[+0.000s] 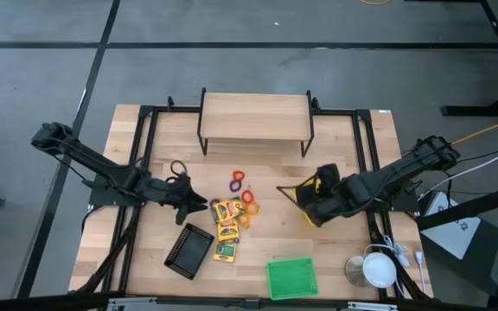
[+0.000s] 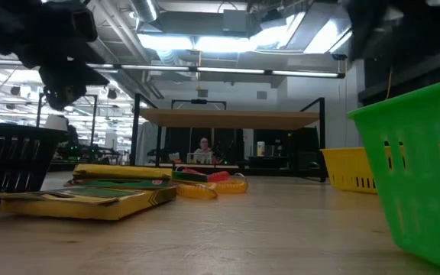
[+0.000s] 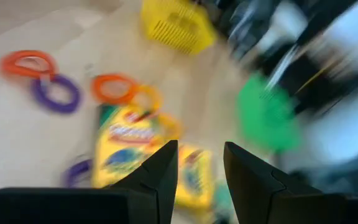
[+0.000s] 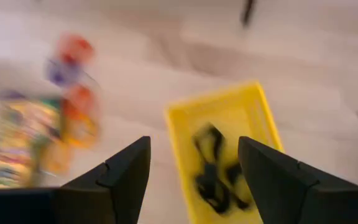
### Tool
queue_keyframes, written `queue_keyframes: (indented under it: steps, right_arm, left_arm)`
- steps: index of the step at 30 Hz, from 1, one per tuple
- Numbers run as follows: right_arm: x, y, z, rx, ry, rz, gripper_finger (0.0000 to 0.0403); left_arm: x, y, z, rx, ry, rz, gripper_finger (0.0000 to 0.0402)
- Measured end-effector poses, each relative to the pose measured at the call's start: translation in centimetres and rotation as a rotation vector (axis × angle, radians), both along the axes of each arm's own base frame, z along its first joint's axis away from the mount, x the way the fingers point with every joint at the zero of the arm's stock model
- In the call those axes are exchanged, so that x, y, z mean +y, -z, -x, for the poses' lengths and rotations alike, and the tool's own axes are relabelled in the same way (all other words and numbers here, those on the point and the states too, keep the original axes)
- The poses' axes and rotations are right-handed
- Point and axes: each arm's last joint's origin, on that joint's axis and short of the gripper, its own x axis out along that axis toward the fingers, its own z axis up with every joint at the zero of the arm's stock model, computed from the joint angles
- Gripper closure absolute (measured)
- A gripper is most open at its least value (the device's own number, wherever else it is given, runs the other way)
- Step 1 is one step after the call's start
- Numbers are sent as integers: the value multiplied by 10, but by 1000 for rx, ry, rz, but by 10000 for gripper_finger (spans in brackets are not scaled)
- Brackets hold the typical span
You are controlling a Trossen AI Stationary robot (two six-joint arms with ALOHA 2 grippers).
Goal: Pick & Place Office Desk Supplies
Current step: Put the yellow crayon box into the black basket
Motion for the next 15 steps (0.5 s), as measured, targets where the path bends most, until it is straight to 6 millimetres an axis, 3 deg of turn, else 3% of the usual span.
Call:
queue_keyframes:
  steps: [4, 8, 15]
  right_arm:
    - [-4, -22, -1, -117, 1, 69, 158]
    - [-7, -32, -2, -138, -20, 88, 158]
    - [-8, -32, -3, -147, -1, 81, 158]
  left_arm:
    - [0, -11, -4, 211, 62, -268, 276]
    - [-2, -13, -8, 399, 191, -514, 276]
    - [-18, -7, -30, 382, 431, -833, 239]
